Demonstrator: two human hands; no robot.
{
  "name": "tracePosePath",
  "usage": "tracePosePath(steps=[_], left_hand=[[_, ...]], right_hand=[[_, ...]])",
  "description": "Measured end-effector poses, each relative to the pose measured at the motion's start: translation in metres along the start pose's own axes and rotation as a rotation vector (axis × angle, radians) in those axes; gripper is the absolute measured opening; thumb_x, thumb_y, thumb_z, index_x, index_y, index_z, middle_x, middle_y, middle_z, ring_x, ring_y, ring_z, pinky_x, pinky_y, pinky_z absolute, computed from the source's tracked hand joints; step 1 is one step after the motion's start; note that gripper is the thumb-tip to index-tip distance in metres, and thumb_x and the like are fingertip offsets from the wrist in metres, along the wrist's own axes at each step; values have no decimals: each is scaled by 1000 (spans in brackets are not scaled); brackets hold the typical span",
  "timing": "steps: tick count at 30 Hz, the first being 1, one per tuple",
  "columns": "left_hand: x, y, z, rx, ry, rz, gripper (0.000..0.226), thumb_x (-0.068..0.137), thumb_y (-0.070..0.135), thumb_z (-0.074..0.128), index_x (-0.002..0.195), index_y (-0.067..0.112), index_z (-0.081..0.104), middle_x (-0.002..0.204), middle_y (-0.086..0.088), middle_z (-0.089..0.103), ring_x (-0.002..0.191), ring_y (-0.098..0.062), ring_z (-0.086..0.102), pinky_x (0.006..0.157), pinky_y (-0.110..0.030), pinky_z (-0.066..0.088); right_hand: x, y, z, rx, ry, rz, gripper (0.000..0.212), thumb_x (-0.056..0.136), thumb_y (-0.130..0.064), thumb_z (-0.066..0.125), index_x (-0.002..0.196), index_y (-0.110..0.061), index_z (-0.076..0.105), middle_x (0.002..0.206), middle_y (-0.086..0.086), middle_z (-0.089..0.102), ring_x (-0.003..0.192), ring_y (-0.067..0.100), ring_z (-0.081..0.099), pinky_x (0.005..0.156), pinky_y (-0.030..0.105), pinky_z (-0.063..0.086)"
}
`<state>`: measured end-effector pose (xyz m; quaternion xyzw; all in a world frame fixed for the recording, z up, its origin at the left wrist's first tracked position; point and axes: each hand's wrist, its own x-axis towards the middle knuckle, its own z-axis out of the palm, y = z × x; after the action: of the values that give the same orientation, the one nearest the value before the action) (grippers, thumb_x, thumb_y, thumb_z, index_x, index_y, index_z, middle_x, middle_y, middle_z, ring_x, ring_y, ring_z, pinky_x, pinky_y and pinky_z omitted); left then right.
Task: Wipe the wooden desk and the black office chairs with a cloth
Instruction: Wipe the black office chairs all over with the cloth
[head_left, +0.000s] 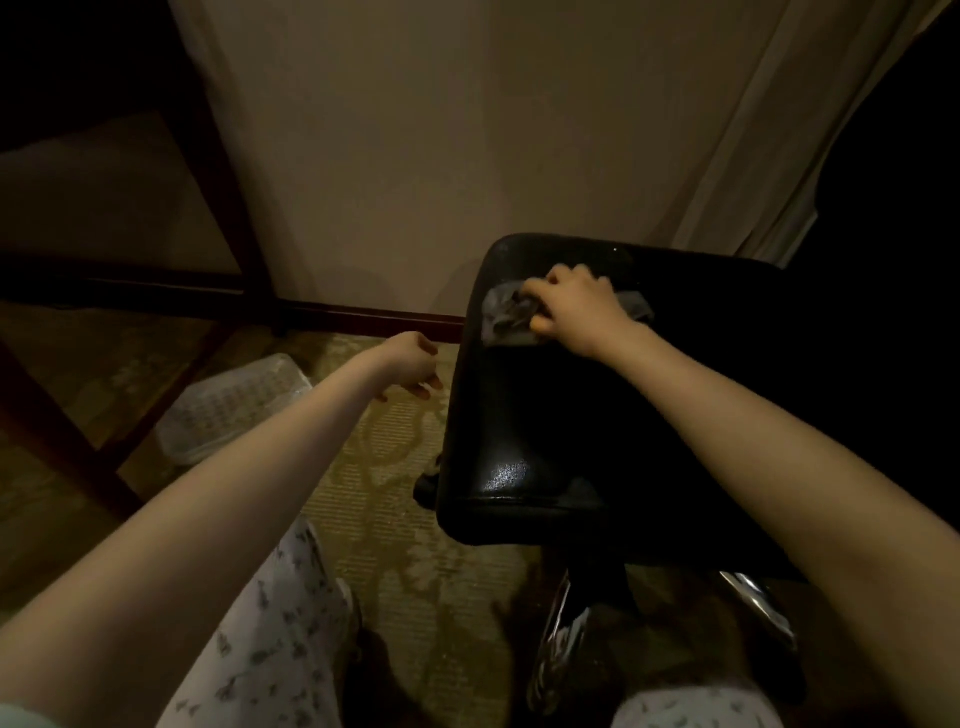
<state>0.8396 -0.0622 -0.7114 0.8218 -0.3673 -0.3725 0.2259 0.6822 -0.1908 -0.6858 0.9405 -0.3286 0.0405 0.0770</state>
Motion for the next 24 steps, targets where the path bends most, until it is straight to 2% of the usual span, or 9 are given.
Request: tracePosePath(steps=[3, 7, 10, 13, 16, 19, 21, 22, 24], left_hand=[[0, 5, -3, 24, 43, 99, 44, 93, 3, 44, 135, 15, 41, 127, -7, 54, 92, -14, 54, 62, -24, 41], [9, 15, -8, -37, 64, 179, 23, 92, 5, 51, 113, 14, 55, 99, -3, 57, 76, -8, 52, 49, -18, 37], [11, 23, 1, -12, 33, 190, 9, 91, 9, 57, 87, 18, 54, 81, 1, 54, 66, -6, 50, 34, -11, 37], [17, 27, 8, 71, -16, 227, 20, 88, 5, 59, 75, 20, 53, 81, -1, 57, 62, -9, 53, 46, -15, 45], [20, 32, 1, 123, -23, 243, 20, 86, 3, 59, 75, 19, 55, 77, 0, 57, 66, -11, 56, 66, -24, 51], [24, 37, -11, 205, -61, 245, 12, 84, 12, 67, 77, 17, 58, 74, 2, 58, 68, -9, 56, 61, -20, 47], [29, 38, -11, 281, -116, 238, 9, 83, 18, 70, 79, 13, 63, 72, 3, 59, 66, -8, 56, 62, -19, 47], [32, 37, -9, 312, -141, 239, 11, 83, 19, 70, 77, 13, 63, 70, 4, 59, 63, -7, 56, 62, -17, 46], [35, 36, -4, 348, -168, 254, 18, 87, 19, 66, 70, 16, 59, 67, 6, 56, 58, -3, 53, 55, -12, 44]], right_hand=[[2, 32, 0, 183, 108, 95, 43, 90, -28, 56, 132, -20, 49, 127, 14, 47, 118, 34, 42, 98, 44, 38], [-52, 29, 2, 420, 61, -276, 40, 82, -20, 66, 121, -13, 62, 117, 4, 55, 108, 16, 48, 95, 28, 35], [-48, 33, 17, 393, 57, -182, 43, 85, -24, 65, 127, -20, 58, 125, -2, 51, 114, 14, 44, 97, 28, 34], [-6, 40, 18, 168, 108, 91, 43, 91, -32, 55, 133, -25, 49, 130, 6, 47, 119, 27, 43, 96, 38, 36], [12, 50, 11, 253, 196, 194, 40, 91, -28, 55, 131, -21, 51, 125, 10, 49, 117, 30, 43, 95, 39, 37], [-19, 51, 3, 472, 291, -85, 41, 80, -26, 63, 116, -8, 64, 110, 13, 60, 105, 24, 55, 90, 27, 38], [-41, 44, 7, 500, 171, -278, 46, 75, -34, 59, 111, -7, 68, 107, 8, 61, 99, 13, 54, 88, 20, 37], [-42, 44, 14, 473, 86, -273, 47, 76, -35, 59, 114, -9, 67, 110, 5, 60, 101, 10, 53, 91, 20, 37], [-21, 51, 24, 381, 78, -168, 43, 82, -28, 63, 123, -14, 62, 119, 6, 56, 110, 18, 52, 97, 29, 39]])
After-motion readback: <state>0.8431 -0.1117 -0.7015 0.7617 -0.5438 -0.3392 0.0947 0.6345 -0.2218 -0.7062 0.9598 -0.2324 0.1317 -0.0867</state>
